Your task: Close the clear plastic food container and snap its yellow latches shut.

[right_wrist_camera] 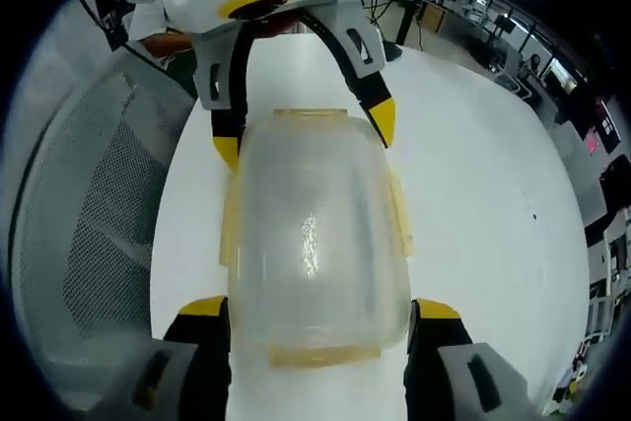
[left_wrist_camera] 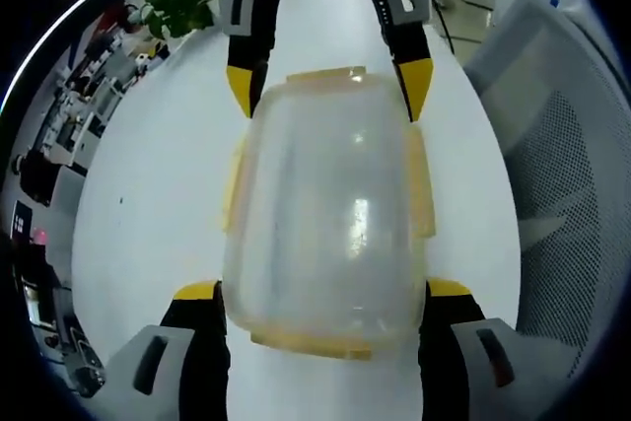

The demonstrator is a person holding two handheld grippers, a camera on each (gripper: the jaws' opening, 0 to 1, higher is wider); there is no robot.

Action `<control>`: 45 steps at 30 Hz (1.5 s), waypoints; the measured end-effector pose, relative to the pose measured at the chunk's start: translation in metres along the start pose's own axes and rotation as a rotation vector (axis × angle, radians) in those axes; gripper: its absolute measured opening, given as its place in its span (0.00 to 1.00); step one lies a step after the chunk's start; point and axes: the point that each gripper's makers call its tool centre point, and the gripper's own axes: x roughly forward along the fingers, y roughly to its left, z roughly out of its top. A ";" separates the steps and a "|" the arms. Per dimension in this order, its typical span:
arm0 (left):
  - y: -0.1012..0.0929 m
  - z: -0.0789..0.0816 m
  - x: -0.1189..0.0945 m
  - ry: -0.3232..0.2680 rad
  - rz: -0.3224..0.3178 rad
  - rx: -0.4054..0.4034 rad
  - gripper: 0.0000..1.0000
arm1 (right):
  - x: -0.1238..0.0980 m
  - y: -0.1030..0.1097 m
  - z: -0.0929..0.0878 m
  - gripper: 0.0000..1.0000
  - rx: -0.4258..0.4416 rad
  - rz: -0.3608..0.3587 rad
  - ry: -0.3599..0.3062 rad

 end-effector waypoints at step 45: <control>0.046 0.003 0.011 -0.004 -0.001 0.001 0.77 | 0.002 -0.048 -0.002 0.71 -0.002 0.005 0.010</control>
